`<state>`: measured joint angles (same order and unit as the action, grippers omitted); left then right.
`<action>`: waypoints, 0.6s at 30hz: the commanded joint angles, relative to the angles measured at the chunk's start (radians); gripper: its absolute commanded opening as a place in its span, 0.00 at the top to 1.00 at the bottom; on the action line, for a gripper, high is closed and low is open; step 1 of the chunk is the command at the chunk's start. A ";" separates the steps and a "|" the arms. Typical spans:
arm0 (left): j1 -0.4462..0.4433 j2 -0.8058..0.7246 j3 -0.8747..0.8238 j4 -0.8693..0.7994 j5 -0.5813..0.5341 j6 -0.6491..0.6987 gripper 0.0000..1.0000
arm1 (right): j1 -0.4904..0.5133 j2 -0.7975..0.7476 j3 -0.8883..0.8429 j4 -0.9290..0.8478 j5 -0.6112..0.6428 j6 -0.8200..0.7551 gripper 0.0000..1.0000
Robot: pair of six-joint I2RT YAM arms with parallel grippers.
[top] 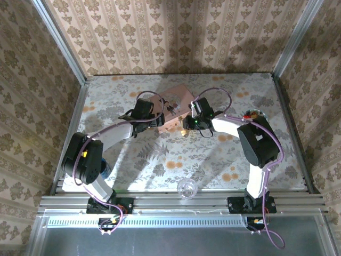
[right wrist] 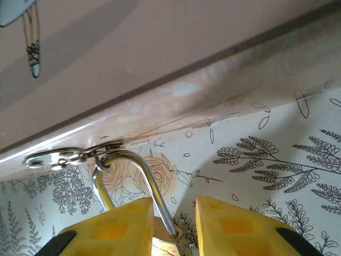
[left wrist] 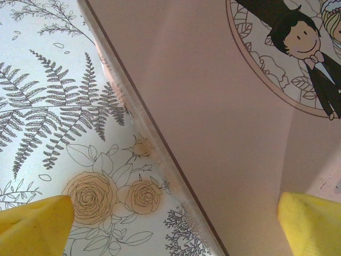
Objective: Unlock a padlock with a key
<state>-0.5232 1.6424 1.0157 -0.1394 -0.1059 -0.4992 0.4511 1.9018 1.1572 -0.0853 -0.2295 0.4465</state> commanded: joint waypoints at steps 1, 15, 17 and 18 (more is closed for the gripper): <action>-0.005 0.049 0.011 -0.038 -0.015 0.018 0.01 | -0.004 0.026 0.024 -0.013 -0.016 -0.021 0.72; -0.001 0.050 -0.011 -0.043 0.003 0.005 0.06 | -0.005 0.048 0.007 0.046 -0.083 -0.035 0.71; -0.001 0.050 -0.012 -0.041 0.003 0.002 0.06 | -0.004 0.052 0.005 0.055 -0.088 -0.033 0.71; -0.001 0.050 -0.014 -0.042 0.005 0.002 0.06 | -0.005 0.058 0.010 0.046 -0.080 -0.034 0.71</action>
<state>-0.5232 1.6497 1.0210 -0.1349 -0.0937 -0.5003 0.4511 1.9408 1.1572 -0.0563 -0.2840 0.4366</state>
